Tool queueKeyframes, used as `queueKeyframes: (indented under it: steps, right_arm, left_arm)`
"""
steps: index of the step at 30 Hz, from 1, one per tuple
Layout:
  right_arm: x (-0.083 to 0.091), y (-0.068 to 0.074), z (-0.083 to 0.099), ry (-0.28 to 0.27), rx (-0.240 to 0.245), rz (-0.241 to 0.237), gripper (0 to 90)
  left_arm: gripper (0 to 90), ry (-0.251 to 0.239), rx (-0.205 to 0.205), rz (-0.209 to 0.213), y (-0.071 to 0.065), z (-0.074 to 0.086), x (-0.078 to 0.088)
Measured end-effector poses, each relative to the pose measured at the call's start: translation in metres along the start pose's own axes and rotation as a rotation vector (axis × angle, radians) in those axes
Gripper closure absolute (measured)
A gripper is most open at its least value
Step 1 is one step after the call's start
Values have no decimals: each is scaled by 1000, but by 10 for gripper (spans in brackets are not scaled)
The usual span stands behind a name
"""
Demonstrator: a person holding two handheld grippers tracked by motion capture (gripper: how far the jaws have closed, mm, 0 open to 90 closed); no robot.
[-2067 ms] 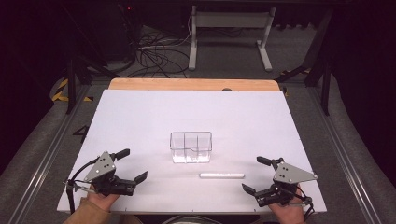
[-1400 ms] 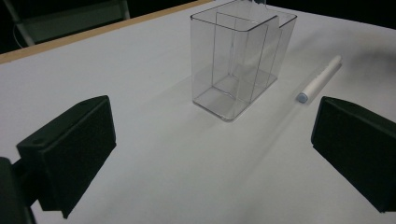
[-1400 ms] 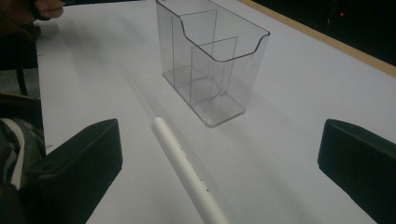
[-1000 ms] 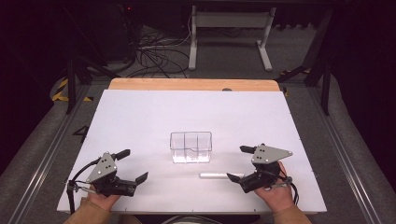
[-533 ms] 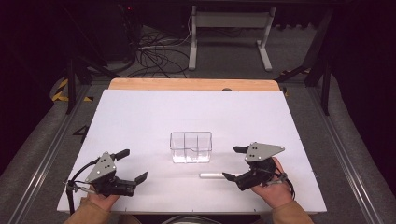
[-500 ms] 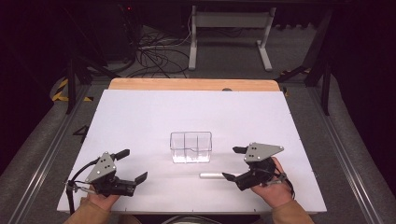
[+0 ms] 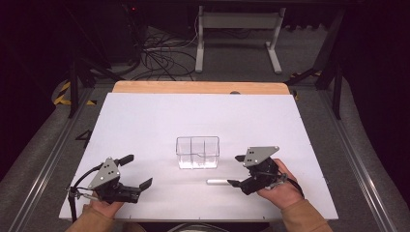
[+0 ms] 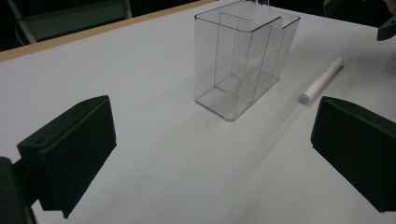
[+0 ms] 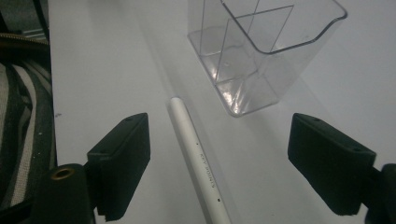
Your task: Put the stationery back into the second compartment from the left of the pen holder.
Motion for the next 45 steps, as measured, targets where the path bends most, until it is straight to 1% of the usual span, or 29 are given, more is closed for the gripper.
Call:
queueKeyframes:
  steps: [4,14,17,18,20,21,22,23,24,29,30,32,34,35,36,37,38,39,41,42,43,44,45]
  right_arm:
    - [-7,-1,0,42,13,-17,239]
    - [-26,-3,3,146,21,-63,273]
    - [-29,-3,3,178,30,-77,282]
    - [-30,-3,3,183,24,-77,284]
    - [-31,-4,2,201,37,-88,291]
    - [-31,-4,1,205,28,-88,295]
    - [-32,-4,1,215,34,-93,299]
    - [-32,-4,1,227,24,-89,303]
    - [-32,-5,1,242,34,-91,309]
    - [-37,-5,-2,260,48,-111,339]
    - [-38,-6,-1,268,57,-114,348]
    - [-40,-6,0,282,51,-117,366]
    - [-42,-7,1,296,64,-127,388]
    - [-42,-6,1,300,60,-124,401]
    - [-43,-6,2,310,68,-125,416]
    - [-44,-7,3,319,80,-127,432]
    - [-45,-7,4,333,82,-129,447]
    - [-46,-8,4,341,86,-124,471]
    - [-49,-9,6,364,107,-135,508]
    - [-50,-9,7,367,113,-136,521]
    - [-50,-9,8,378,109,-140,542]
    - [-51,-10,8,380,121,-144,564]
    - [-52,-11,9,384,122,-149,585]
  left_arm:
    - [9,3,-1,0,0,0,0]
    - [9,6,5,3,1,1,-1]
    - [10,8,3,1,1,1,-2]
    - [10,8,5,3,1,1,-2]
    - [9,8,7,4,1,1,-2]
    - [9,9,12,5,1,2,-2]
    - [10,8,12,6,1,1,-2]
    - [10,8,12,6,1,1,-2]
    - [10,8,12,7,1,2,-2]
    - [10,10,22,6,2,2,-2]
    - [9,9,23,6,2,2,-2]
    - [10,10,25,7,2,2,-2]
    - [10,10,24,7,2,2,-2]
    - [10,14,25,9,2,2,-2]
    - [10,16,28,10,2,2,-2]
    - [10,15,22,8,2,2,-3]
    - [10,15,22,8,2,2,-3]
    - [10,13,22,8,2,2,-3]
    - [10,13,21,8,2,2,-3]
    - [11,13,16,7,2,2,-3]
    - [11,15,18,9,2,2,-3]
    - [11,16,17,10,2,3,-3]
    - [11,15,15,10,2,3,-3]
Point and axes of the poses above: each handheld gripper's, and its own axes: x roughly backward along the jaws, z roughly out of its underside, y roughly to its left, the point moved 5 cm from there along -x, roughly forward along the jaws, and after that the axes turned 14 degrees about -z, right-handed, at the moved point
